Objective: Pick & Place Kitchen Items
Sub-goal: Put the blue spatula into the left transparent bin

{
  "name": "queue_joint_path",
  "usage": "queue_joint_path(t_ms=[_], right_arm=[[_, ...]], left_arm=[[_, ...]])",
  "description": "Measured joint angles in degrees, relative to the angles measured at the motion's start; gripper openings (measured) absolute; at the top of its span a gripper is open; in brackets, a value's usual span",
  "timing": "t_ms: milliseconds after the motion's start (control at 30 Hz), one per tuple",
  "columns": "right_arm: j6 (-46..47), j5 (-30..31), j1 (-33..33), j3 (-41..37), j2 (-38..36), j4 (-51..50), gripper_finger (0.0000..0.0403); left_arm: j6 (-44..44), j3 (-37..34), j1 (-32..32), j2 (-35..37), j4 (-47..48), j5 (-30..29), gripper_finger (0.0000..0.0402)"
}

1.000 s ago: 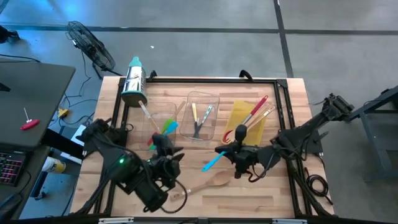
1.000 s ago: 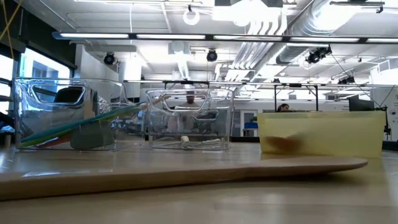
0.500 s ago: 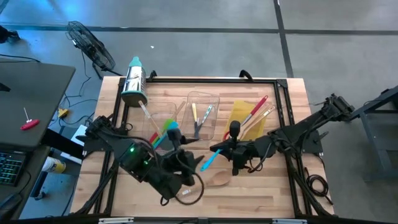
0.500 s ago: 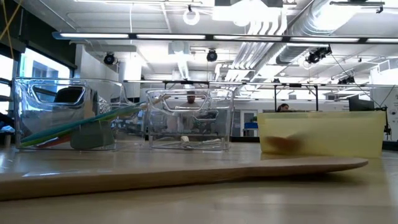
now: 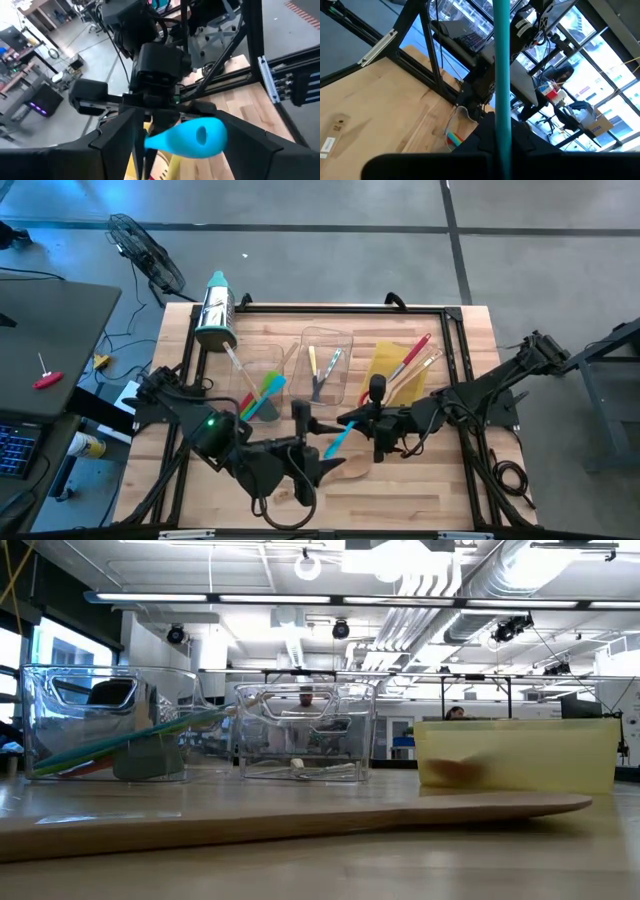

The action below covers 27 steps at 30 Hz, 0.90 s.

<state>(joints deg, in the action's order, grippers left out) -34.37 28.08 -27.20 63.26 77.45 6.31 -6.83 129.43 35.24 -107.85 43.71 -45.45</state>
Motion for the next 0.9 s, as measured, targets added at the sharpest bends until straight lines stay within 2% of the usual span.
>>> queue_joint_path(t_ms=[167, 333, 467, 767, 900], right_arm=[[-0.18, 0.00, 0.00, 0.00, 0.00, 0.37, 0.0004], [-0.39, 0.02, 0.00, 0.00, 0.00, 0.56, 0.0004], [-0.39, 0.02, 0.00, 0.00, 0.00, 0.56, 0.0004], [0.25, 0.04, 0.00, 0.00, 0.00, 0.43, 0.0005], [2.37, 0.00, 0.00, 0.00, 0.00, 0.28, 0.0009]], left_arm=[[-0.81, 0.00, -0.04, 0.00, -0.03, -0.11, 0.0251], [-1.13, 0.00, -0.04, -0.02, 0.30, -0.14, 0.0220], [-1.99, 0.00, -0.04, -0.02, 0.21, -0.12, 0.0173], [-5.91, 0.00, -0.04, -0.02, 0.15, -0.94, 0.0032], [-5.51, 0.00, -0.04, -0.02, -0.30, -1.28, 0.0026]])
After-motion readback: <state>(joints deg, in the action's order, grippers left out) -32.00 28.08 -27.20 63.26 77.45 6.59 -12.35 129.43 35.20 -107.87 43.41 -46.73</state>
